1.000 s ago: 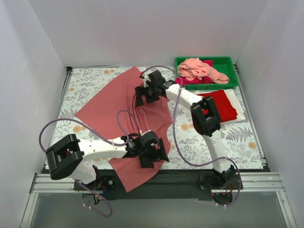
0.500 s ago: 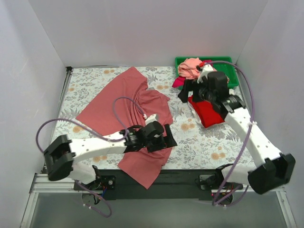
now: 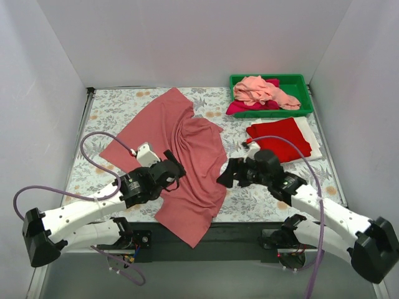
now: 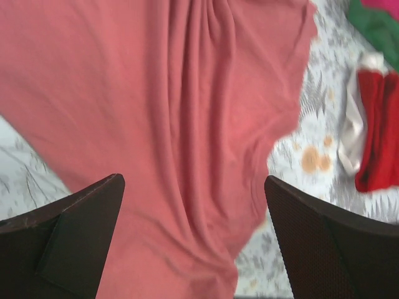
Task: Fold and stack the t-shirts
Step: Flatten the tshirt out
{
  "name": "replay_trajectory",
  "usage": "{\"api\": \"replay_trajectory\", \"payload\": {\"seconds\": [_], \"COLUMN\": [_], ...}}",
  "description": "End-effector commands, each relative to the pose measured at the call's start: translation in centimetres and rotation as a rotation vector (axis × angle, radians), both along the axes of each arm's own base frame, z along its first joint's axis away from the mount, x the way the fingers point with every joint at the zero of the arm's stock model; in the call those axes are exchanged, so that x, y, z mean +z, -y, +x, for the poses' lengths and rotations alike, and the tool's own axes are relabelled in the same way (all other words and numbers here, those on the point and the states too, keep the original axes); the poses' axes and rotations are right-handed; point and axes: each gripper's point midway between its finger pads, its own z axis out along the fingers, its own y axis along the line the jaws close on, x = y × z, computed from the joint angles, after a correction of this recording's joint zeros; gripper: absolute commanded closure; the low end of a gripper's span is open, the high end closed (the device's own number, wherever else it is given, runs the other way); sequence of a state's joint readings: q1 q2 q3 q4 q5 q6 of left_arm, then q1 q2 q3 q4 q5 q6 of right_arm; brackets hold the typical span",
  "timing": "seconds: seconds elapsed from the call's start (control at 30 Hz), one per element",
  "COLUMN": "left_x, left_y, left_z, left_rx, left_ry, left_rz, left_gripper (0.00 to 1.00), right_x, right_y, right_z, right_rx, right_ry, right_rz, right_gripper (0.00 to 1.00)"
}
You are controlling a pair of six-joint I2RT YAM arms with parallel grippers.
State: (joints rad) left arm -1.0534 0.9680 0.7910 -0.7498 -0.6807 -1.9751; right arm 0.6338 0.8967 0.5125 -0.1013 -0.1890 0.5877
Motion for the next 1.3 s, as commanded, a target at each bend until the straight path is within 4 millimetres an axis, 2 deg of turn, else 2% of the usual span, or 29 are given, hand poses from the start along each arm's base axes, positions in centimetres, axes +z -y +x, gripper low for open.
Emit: {"api": "replay_trajectory", "payload": {"seconds": [0.0, 0.03, 0.07, 0.1, 0.13, 0.17, 0.2, 0.27, 0.3, 0.33, 0.4, 0.43, 0.53, 0.7, 0.77, 0.87, 0.93, 0.97, 1.0, 1.07, 1.1, 1.17, 1.2, 1.27], "left_x": [0.5, 0.3, 0.1, 0.0, -0.2, -0.8, -1.3, -2.5, -3.3, -5.0, -6.7, -8.2, -10.0, -12.6, -13.2, -13.2, -13.2, -13.2, -13.2, -12.9, -12.8, -12.4, -12.2, -12.0], "left_y": [-2.9, -3.4, -3.5, -3.9, -5.0, -5.2, -6.2, -6.3, -6.7, -7.8, -7.9, -8.8, -9.6, -9.3, -9.2, -8.3, -7.7, -7.5, -7.5, -7.3, -7.1, -6.4, -5.9, -5.3], "left_z": [4.6, 6.0, 7.3, 8.1, 9.0, 10.0, 10.9, 11.9, 12.3, 13.1, 13.4, 13.7, 13.8, 13.3, 12.3, 11.4, 10.2, 9.6, 8.7, 8.0, 6.9, 6.5, 5.9, 5.2], "left_rx": [0.044, 0.050, 0.058, 0.063, 0.078, 0.081, 0.091, 0.072, 0.077, 0.104, 0.078, 0.099, 0.111, 0.101, 0.102, 0.083, 0.070, 0.068, 0.066, 0.087, 0.081, 0.070, 0.050, 0.039], "left_ry": [0.063, 0.028, 0.036, 0.030, 0.024, 0.008, -0.007, -0.065, -0.097, -0.155, -0.221, -0.268, -0.317, -0.369, -0.400, -0.407, -0.423, -0.432, -0.433, -0.425, -0.414, -0.392, -0.385, -0.388], "left_rz": [0.075, 0.006, -0.018, -0.018, -0.002, 0.020, 0.041, 0.025, 0.021, 0.035, 0.024, 0.027, 0.009, -0.053, -0.067, -0.127, -0.173, -0.192, -0.206, -0.241, -0.250, -0.273, -0.276, -0.296], "left_gripper": [0.05, 0.05, 0.05, 0.04, 0.04, 0.04, 0.04, 0.03, 0.03, 0.03, 0.03, 0.03, 0.03, 0.03, 0.03, 0.03, 0.03, 0.03, 0.03, 0.03, 0.03, 0.03, 0.03, 0.03], "right_x": [1.3, -0.2, 0.4, 0.3, -1.4, -1.0, -2.8, -3.9, -3.8, -4.9, -6.1, -6.5, -7.8, -10.2, -11.1, -11.7, -12.4, -12.0, -12.8, -13.1, -13.0, -13.2, -12.7, -12.7], "right_y": [-5.4, -6.3, -7.3, -8.5, -9.1, -10.2, -10.7, -11.4, -12.1, -12.3, -11.7, -11.8, -10.9, -8.6, -7.7, -6.7, -5.4, -5.5, -4.3, -3.3, -2.8, -1.8, -1.6, -0.4], "right_z": [-0.6, -0.6, -0.3, -1.0, -0.9, -0.7, -0.6, -0.4, -0.1, 0.1, 0.7, 1.4, 2.4, 4.2, 4.8, 6.8, 8.5, 9.5, 10.6, 11.9, 14.0, 15.4, 17.8, 19.6], "right_rx": [0.062, 0.076, 0.081, 0.104, 0.103, 0.104, 0.113, 0.116, 0.120, 0.122, 0.081, 0.065, 0.026, -0.051, -0.065, -0.076, -0.100, -0.095, -0.118, -0.130, -0.146, -0.155, -0.175, -0.204], "right_ry": [0.012, -0.024, -0.014, -0.012, -0.033, -0.005, -0.027, -0.051, -0.051, -0.068, -0.076, -0.076, -0.078, -0.153, -0.186, -0.203, -0.221, -0.211, -0.229, -0.244, -0.234, -0.248, -0.232, -0.244], "right_rz": [0.035, -0.007, -0.011, -0.026, -0.076, -0.090, -0.140, -0.172, -0.172, -0.199, -0.261, -0.283, -0.364, -0.423, -0.441, -0.448, -0.466, -0.465, -0.485, -0.517, -0.528, -0.567, -0.567, -0.588], "right_gripper": [0.02, 0.02, 0.02, 0.02, 0.02, 0.02, 0.02, 0.02, 0.02, 0.02, 0.02, 0.02, 0.02, 0.02, 0.02, 0.02, 0.02, 0.02, 0.02, 0.02, 0.02, 0.02, 0.02, 0.02]}}
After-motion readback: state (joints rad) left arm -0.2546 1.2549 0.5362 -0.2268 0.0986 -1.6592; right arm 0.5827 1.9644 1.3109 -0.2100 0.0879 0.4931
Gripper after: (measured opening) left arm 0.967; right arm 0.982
